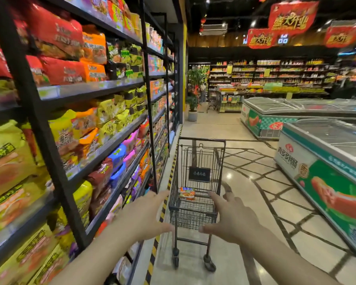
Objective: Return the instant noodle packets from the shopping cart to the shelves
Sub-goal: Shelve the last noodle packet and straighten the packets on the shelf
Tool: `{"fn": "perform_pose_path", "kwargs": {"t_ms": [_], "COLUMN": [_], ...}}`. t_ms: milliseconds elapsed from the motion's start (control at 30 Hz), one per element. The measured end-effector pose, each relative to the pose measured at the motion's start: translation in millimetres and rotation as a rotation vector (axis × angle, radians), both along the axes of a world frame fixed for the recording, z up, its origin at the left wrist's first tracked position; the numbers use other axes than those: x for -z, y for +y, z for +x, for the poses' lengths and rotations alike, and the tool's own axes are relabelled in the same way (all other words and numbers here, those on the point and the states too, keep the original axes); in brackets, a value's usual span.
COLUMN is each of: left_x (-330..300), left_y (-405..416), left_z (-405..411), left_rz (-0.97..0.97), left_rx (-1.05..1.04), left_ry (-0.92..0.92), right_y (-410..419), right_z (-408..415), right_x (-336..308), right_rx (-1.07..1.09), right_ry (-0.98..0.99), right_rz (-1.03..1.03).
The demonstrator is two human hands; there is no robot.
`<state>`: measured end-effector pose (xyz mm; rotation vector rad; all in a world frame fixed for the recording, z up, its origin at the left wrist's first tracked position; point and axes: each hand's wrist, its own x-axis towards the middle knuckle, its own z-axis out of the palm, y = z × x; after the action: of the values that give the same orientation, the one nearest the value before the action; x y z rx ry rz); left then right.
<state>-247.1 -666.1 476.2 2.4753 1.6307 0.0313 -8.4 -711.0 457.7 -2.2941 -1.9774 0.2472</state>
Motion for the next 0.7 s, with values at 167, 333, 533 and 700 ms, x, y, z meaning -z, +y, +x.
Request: {"fn": "perform_pose_path", "kwargs": {"t_ms": [167,333,533,700], "left_x": [17,38,72,112], "left_y": [93,183,313,443], "left_z": [49,81,109,133], "left_rz": [-0.047,-0.091,-0.129,-0.177], "left_rx": [-0.025,-0.039,-0.016,0.008], "left_ry": [-0.014,-0.020,-0.048,-0.066], "right_y": [92,179,297,415], "right_z": [50,88,115,128], "right_x": [14,36,66,93], "right_rx": [-0.015,0.000,0.028,0.082], "right_ry": [0.005,0.034,0.041,0.048], "right_rz": [-0.025,-0.078,-0.132,-0.160]}}
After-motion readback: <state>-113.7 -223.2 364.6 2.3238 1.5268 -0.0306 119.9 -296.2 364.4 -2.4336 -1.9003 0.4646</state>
